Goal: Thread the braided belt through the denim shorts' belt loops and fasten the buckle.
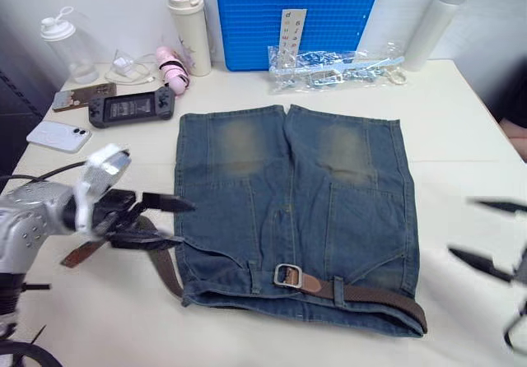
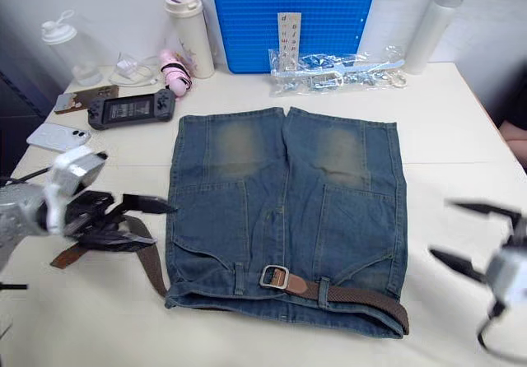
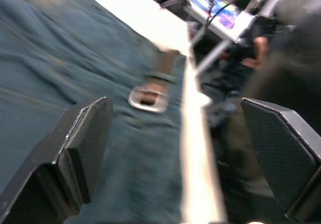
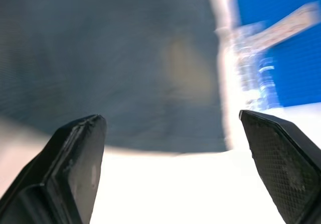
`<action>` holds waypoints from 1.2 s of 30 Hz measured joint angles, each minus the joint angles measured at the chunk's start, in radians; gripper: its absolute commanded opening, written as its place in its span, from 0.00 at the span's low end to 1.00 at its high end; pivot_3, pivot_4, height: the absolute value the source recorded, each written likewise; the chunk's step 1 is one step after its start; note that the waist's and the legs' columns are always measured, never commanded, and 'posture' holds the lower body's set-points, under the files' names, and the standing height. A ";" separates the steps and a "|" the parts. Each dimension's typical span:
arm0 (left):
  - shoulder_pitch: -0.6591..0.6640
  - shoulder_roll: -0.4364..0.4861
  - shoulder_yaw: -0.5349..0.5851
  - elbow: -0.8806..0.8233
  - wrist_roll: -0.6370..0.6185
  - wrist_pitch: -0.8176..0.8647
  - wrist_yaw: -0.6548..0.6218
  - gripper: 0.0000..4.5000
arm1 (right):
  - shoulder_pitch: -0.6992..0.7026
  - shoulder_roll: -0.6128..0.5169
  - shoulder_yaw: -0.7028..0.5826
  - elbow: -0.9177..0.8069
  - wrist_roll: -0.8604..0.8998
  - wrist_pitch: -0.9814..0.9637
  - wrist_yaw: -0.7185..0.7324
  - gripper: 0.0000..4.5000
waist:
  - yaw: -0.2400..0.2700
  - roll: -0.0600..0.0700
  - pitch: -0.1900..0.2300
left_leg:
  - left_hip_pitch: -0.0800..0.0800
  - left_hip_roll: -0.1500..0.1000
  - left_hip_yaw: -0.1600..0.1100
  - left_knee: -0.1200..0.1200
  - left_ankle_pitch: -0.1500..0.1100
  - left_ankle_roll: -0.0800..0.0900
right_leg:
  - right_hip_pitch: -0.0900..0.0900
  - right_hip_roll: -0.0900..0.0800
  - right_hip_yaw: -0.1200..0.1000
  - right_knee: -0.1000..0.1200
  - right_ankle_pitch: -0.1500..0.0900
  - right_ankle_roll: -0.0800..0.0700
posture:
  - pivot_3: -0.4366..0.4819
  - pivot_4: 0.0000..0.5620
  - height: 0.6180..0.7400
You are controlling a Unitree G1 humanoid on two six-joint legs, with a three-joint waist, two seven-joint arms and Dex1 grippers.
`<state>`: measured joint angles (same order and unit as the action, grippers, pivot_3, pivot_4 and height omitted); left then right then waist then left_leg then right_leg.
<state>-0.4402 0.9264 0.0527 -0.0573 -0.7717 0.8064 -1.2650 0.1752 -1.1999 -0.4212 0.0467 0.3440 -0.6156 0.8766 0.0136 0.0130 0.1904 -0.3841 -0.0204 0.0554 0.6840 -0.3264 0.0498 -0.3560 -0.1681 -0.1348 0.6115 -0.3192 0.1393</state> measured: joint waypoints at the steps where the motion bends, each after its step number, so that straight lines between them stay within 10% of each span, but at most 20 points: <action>1: -0.026 -0.031 -0.034 0.008 0.037 0.000 0.047 0.98 | -0.076 -0.005 0.040 -0.010 0.001 0.076 -0.010 1.00 | 0.000 0.000 0.000 | -0.003 0.000 0.000 0.000 0.000 0.000 | -0.003 0.000 0.000 0.000 0.000 0.000 | 0.48 0.27 0.58; 11: -0.287 -0.289 -0.211 0.245 0.368 0.010 0.425 0.98 | -0.545 0.102 0.379 -0.023 0.185 1.011 0.050 1.00 | 0.023 -0.002 0.000 | -0.011 -0.004 -0.007 0.002 0.000 0.003 | -0.005 0.001 -0.005 0.001 0.001 0.001 | 0.48 0.27 0.58; 23: -0.260 -0.321 -0.260 0.227 0.469 0.047 0.428 0.87 | -0.618 0.288 0.554 0.266 -0.060 0.937 0.159 1.00 | 0.002 -0.021 -0.015 | 0.001 -0.001 -0.005 0.003 0.001 0.000 | 0.006 0.002 -0.003 0.000 0.001 0.002 | 0.48 0.27 0.58; 32: -0.190 -0.359 -0.227 0.150 0.439 0.143 0.436 0.00 | -0.600 0.304 0.555 0.195 -0.079 1.101 0.209 0.10 | 0.004 -0.032 -0.025 | 0.012 0.002 -0.019 0.004 -0.007 -0.010 | 0.019 0.001 0.003 -0.005 -0.001 -0.001 | 0.48 0.27 0.58; 36: -0.185 -0.370 -0.193 0.144 0.401 0.187 0.431 0.00 | -0.573 0.287 0.523 0.121 -0.079 1.108 0.211 0.01 | 0.009 -0.030 -0.024 | 0.010 0.002 -0.019 0.003 -0.007 -0.009 | 0.016 0.003 0.001 -0.005 -0.003 -0.006 | 0.48 0.27 0.58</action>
<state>-0.6252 0.5563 -0.1401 0.0866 -0.3706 0.9934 -0.8341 -0.3976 -0.9133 0.1018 0.1676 0.2646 0.4919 1.0879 0.0222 -0.0170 0.1664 -0.3746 -0.0183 0.0365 0.6873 -0.3338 0.0403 -0.3396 -0.1651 -0.1339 0.6065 -0.3223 0.1337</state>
